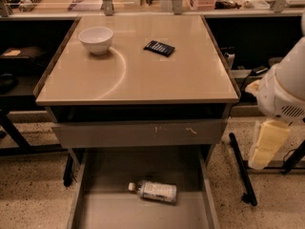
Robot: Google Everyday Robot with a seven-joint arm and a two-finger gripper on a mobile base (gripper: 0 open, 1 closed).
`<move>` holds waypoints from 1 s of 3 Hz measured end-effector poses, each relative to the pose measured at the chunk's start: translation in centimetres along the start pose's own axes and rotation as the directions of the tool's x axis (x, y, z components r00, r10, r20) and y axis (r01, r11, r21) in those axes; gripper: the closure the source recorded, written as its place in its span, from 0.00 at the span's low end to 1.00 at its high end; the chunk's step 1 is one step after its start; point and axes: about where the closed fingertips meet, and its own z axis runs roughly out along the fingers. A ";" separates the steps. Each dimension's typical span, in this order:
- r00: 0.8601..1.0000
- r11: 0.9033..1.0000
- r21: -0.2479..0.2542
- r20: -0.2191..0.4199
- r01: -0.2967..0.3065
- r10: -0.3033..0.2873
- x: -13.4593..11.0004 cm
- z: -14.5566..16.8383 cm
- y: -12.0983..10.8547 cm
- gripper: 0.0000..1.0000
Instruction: Pick blue plastic bottle from middle drawer and place on counter
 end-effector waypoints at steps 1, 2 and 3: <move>0.999 0.997 -0.067 0.018 0.027 -0.026 1.6 7.8 2.4 0.00; 0.998 0.987 -0.144 0.003 0.068 -0.068 3.1 15.2 4.0 0.00; 0.998 0.986 -0.152 0.004 0.067 -0.067 3.2 15.8 4.2 0.00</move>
Offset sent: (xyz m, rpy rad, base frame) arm -0.0191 -0.0073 -0.2476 0.0026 0.2182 0.1487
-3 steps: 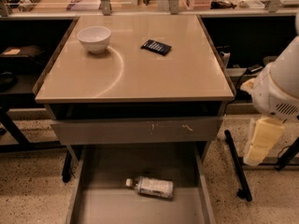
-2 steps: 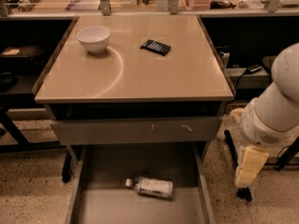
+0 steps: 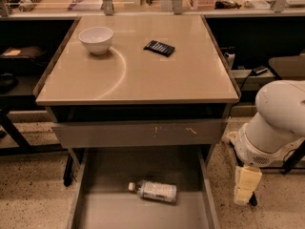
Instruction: Pick blue plastic bottle from middle drawer and place on counter
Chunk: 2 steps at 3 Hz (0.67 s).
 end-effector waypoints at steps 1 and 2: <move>0.999 1.000 -0.015 0.055 -0.002 0.003 0.0 0.8 0.3 0.00; 0.988 0.997 -0.065 0.143 -0.052 0.061 0.3 5.7 1.3 0.00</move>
Offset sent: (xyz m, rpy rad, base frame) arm 0.0034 0.0175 -0.1551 0.3341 0.0441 -0.1370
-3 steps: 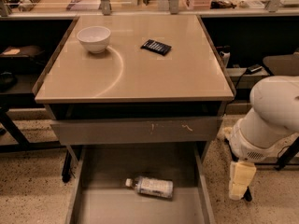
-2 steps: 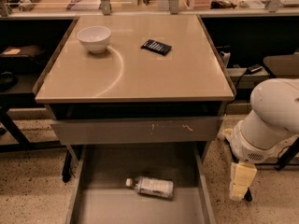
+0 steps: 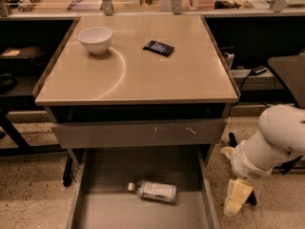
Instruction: Pick blue plastic bottle from middle drawer and place on counter
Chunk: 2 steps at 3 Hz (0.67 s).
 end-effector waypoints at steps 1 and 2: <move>0.991 0.998 -0.007 0.119 -0.067 0.067 0.3 7.1 -0.1 0.00; 0.980 0.996 0.018 0.181 -0.087 0.082 -0.3 13.2 -1.6 0.00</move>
Offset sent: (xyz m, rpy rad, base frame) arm 0.0346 0.0616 -0.1846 0.2150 -0.0630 -0.1037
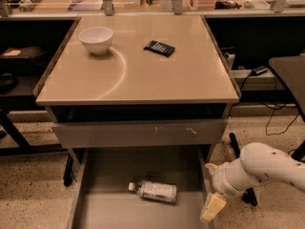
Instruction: Pick blue plastic bottle from middle drawer and place on counter
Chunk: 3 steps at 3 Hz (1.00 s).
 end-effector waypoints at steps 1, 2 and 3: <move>1.000 1.000 -0.003 0.007 -0.004 0.004 0.0 0.0 0.1 0.00; 0.995 0.999 0.028 0.086 -0.043 0.040 0.7 1.6 -0.9 0.00; 0.978 0.994 0.082 0.198 -0.076 0.059 0.8 4.4 -2.6 0.00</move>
Offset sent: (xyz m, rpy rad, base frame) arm 0.0263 -0.0072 -0.0478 0.2008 -0.0998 -0.1594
